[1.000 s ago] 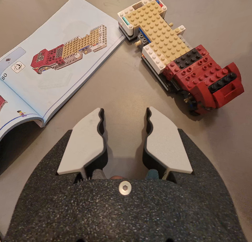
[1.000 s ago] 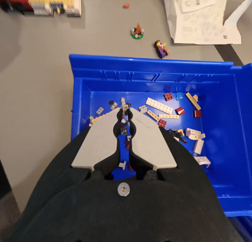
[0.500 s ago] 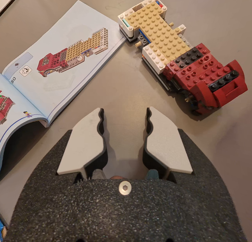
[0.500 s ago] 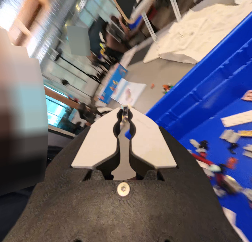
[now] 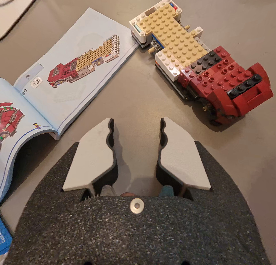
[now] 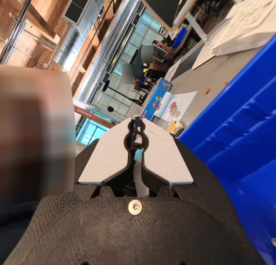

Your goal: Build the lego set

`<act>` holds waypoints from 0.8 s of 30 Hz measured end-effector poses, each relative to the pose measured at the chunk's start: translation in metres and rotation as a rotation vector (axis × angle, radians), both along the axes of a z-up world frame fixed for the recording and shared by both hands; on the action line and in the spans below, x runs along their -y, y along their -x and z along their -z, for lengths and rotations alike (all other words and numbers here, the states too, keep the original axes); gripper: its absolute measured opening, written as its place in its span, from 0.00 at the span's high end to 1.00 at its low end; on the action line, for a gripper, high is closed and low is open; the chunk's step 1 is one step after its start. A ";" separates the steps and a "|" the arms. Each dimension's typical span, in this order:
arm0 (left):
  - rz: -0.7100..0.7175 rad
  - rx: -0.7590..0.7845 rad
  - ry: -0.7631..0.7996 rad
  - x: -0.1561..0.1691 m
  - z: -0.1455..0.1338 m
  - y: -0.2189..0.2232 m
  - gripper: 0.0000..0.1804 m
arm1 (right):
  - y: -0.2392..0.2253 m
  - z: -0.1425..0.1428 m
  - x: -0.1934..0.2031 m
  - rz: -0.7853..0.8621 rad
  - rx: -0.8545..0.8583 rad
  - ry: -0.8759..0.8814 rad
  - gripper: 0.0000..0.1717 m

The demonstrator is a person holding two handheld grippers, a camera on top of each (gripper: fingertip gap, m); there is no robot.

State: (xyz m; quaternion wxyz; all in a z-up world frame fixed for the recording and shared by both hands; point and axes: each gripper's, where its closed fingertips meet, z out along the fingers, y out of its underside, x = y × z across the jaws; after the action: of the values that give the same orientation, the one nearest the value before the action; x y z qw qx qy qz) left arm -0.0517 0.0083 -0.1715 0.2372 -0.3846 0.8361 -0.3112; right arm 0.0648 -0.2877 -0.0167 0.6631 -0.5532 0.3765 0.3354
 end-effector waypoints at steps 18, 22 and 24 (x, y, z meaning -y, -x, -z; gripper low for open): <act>0.512 0.409 0.081 0.090 -0.075 0.048 0.71 | 0.156 0.058 -0.184 -0.676 -0.117 0.184 0.95; 0.649 0.440 0.115 0.107 -0.082 0.054 0.74 | 0.169 0.061 -0.189 -0.750 -0.093 0.220 0.95; 0.690 0.462 0.129 0.112 -0.083 0.056 0.77 | 0.174 0.061 -0.191 -0.780 -0.087 0.224 0.95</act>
State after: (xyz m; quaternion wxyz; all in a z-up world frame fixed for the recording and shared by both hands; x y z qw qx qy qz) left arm -0.1075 -0.1034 -0.0880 0.2758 -0.0161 0.8194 -0.5023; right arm -0.1094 -0.0970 -0.0779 0.4053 -0.7084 0.2005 0.5419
